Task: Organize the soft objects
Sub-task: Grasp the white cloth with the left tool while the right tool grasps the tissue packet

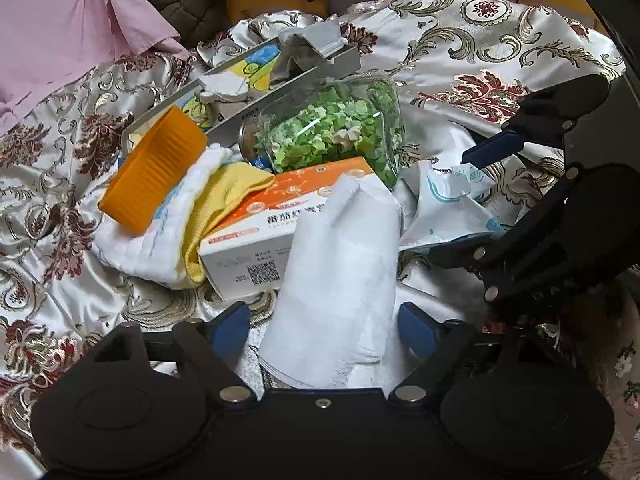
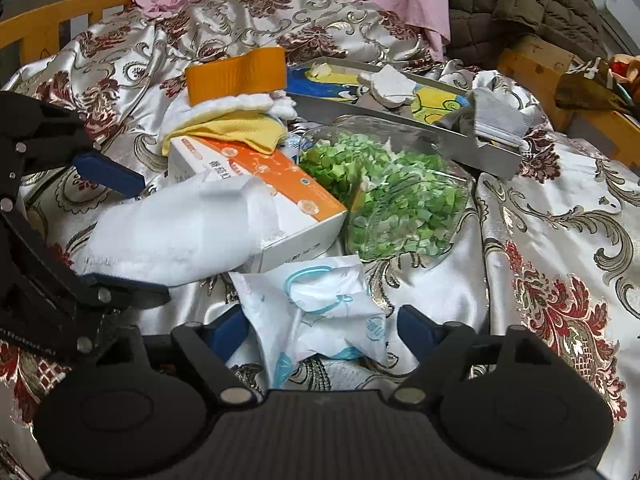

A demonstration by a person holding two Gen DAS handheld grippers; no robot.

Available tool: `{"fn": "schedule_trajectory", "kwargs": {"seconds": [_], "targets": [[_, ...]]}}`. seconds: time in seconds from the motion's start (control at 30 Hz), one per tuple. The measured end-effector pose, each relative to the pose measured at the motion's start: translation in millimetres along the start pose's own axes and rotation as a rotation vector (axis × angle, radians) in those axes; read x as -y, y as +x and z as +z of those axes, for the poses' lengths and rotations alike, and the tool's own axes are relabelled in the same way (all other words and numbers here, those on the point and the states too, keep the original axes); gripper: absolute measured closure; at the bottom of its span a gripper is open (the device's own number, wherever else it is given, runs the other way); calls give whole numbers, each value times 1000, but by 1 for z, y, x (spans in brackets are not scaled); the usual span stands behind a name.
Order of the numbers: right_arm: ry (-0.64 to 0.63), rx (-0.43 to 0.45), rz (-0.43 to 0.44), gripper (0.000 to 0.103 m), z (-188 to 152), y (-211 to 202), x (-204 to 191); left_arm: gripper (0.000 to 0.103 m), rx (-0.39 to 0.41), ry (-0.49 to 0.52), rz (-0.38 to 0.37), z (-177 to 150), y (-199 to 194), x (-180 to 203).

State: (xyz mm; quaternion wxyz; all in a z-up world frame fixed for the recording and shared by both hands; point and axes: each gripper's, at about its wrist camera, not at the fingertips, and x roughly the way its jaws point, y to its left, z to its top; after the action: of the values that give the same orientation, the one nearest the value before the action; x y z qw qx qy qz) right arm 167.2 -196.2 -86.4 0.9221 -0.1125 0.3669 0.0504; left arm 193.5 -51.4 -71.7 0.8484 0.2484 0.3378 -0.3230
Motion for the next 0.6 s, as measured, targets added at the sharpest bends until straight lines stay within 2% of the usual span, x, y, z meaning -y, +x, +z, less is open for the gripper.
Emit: {"fn": "schedule_trajectory", "kwargs": {"seconds": [0.17,0.6], "targets": [[2,-3,6,27,-1,0,0,34,-8,-44,-14,2,0,-7],[55,-44,30,30,-3,6,5,60,-33,-130,-60,1,2,-12]]}}
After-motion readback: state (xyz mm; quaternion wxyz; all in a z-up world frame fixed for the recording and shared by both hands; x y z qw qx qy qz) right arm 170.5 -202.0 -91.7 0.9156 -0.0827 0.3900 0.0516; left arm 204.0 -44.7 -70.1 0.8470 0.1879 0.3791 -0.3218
